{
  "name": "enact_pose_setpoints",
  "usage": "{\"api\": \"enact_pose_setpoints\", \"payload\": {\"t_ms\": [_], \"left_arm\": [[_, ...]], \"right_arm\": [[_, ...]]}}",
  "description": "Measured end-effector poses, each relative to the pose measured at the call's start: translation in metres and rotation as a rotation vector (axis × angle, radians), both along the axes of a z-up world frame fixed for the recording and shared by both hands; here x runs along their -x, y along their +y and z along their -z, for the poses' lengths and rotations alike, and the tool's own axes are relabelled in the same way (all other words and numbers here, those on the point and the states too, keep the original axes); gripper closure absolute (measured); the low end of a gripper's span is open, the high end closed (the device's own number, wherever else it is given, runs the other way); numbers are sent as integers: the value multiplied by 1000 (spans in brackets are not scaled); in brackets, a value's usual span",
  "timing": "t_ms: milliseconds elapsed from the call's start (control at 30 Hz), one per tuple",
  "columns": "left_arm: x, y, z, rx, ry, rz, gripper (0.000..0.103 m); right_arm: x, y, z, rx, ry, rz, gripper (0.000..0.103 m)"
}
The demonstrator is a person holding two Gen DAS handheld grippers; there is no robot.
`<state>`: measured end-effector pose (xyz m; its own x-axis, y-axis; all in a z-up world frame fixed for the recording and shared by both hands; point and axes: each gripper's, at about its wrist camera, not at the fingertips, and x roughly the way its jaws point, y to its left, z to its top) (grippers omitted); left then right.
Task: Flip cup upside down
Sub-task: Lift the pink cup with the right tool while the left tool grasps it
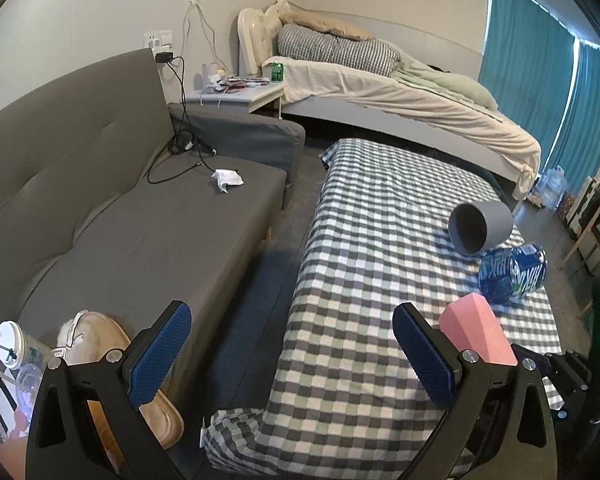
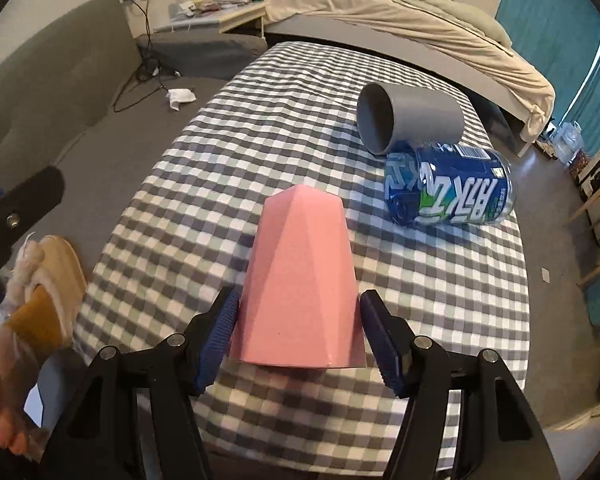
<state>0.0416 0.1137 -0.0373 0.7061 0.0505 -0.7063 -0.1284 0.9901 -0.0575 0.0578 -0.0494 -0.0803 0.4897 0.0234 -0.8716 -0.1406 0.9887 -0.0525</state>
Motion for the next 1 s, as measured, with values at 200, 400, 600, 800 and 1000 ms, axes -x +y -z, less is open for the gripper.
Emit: {"api": "enact_pose_setpoints", "payload": {"t_ms": [200, 400, 600, 800, 1000], "left_arm": [[2, -8, -5, 24, 8, -2, 0], [-5, -36, -10, 65, 35, 13, 0], [-19, -80, -7, 49, 74, 72, 0], [-37, -113, 4, -9, 129, 136, 0], [-60, -124, 24, 28, 252, 158, 1]], "right_arm": [[11, -15, -16, -87, -41, -44, 30], [20, -56, -51, -129, -125, -60, 25], [2, -115, -71, -146, -197, 5, 25], [-15, -149, -77, -82, -267, 18, 25], [-28, -164, -57, -109, -268, 43, 25]]}}
